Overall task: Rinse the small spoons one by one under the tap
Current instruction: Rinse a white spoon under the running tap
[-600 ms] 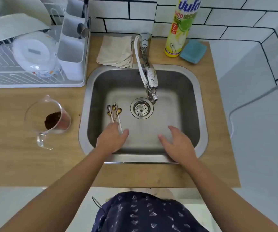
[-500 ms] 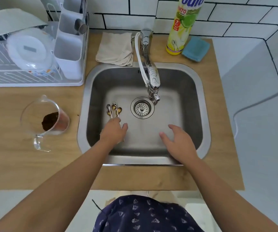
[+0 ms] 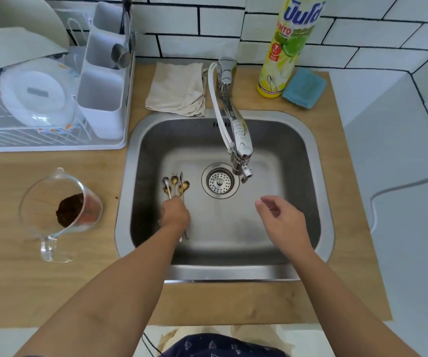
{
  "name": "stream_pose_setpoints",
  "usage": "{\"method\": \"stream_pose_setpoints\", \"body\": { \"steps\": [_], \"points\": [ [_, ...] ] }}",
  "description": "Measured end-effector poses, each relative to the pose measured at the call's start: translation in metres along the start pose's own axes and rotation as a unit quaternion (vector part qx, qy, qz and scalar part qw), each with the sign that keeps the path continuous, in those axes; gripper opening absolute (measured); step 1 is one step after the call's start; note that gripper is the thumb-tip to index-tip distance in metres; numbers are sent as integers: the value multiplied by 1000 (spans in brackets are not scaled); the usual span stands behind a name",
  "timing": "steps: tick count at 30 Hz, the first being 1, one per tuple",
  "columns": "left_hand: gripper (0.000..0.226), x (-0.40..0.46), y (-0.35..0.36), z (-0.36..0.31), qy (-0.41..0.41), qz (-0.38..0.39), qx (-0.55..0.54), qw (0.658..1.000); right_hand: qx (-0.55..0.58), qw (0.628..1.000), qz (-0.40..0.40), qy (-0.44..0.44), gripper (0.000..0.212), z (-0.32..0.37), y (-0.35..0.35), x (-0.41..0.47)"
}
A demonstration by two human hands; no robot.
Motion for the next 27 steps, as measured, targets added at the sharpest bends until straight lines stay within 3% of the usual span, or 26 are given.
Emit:
{"method": "stream_pose_setpoints", "body": {
  "steps": [4, 7, 12, 18, 27],
  "points": [
    [19, -5, -4, 5, 13, 16, -35, 999, 40, 996, -71, -22, 13, 40, -27, 36],
    [21, -15, -11, 5, 35, 11, -59, 998, 92, 989, -103, -60, 15, 87, -44, 77],
    [14, -36, -24, 6, 72, 29, -148, 986, 181, 983, -15, -36, 25, 153, -34, 146],
    [13, -58, -34, 16, 105, 46, -213, 970, 314, 947, 62, 39, 23, 182, 0, 173],
    [12, -68, -32, 19, 135, 53, -176, 974, 286, 954, 41, 79, 27, 187, 8, 178]
  ]
}}
Point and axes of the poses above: each hand's wrist, its own x-axis towards the middle knuckle, its own y-axis out of the palm, z = x × y, the point moved 6 cm from there along x, towards the middle knuckle, and after that the axes turned 14 degrees about -y, right-handed, at the moved point
